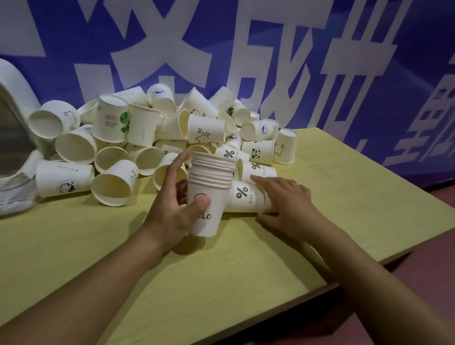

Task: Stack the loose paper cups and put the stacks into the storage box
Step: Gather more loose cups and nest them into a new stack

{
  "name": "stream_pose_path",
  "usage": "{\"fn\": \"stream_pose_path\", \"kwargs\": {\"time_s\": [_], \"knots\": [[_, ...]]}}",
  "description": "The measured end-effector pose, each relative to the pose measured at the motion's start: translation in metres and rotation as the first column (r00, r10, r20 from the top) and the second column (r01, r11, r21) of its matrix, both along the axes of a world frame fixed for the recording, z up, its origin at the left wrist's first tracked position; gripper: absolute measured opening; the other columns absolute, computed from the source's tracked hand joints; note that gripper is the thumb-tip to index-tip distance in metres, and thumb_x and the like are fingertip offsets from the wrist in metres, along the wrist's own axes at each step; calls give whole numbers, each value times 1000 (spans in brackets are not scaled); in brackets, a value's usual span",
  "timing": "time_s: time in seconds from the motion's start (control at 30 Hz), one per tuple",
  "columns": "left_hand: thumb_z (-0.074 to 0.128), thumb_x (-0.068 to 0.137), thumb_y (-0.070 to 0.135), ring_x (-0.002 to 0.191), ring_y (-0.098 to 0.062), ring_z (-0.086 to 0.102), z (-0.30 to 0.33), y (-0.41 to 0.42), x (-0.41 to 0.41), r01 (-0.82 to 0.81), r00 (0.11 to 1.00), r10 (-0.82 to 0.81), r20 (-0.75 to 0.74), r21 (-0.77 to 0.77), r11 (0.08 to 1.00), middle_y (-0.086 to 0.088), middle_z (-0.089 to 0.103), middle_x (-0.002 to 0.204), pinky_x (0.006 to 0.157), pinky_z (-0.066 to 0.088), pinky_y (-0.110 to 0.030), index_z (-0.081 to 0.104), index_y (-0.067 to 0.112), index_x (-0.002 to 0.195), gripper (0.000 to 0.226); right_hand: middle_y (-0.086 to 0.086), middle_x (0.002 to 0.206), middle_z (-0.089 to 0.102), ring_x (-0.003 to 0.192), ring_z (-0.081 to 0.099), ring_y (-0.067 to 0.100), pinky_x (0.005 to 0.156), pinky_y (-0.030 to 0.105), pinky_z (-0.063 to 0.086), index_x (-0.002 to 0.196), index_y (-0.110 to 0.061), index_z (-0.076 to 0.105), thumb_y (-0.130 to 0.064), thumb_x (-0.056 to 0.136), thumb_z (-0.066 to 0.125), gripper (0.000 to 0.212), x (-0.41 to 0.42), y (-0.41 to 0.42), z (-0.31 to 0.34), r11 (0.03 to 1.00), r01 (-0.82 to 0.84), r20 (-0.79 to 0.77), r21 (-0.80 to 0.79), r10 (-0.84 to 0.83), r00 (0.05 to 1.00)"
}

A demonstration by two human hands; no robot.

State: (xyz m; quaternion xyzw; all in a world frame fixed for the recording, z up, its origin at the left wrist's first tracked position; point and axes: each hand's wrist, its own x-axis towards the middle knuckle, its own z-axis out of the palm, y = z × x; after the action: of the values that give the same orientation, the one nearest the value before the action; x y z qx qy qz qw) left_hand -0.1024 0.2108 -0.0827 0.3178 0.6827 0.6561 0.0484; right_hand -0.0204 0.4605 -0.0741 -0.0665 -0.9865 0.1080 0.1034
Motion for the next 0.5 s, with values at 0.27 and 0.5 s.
{"fn": "stream_pose_path", "kwargs": {"time_s": [0.27, 0.5], "knots": [[68, 67, 58, 108, -6, 67, -6, -8, 2, -26, 996, 21, -84, -55, 998, 8, 68, 122, 83, 57, -30, 24, 57, 148, 92, -5, 142, 54, 125, 53, 21, 109, 51, 38, 144, -37, 40, -47, 80, 77, 75, -7, -2, 6, 921, 99, -307, -376, -225, 925], [69, 64, 58, 101, 3, 64, -6, 0, 15, -11, 984, -27, -176, -211, 977, 22, 61, 120, 85, 57, -30, 13, 77, 137, 94, -11, 132, 48, 108, 56, 8, 72, 17, 55, 145, -31, 40, -43, 88, 68, 65, 0, -31, 42, 549, -213, -485, -809, -416, 769]]}}
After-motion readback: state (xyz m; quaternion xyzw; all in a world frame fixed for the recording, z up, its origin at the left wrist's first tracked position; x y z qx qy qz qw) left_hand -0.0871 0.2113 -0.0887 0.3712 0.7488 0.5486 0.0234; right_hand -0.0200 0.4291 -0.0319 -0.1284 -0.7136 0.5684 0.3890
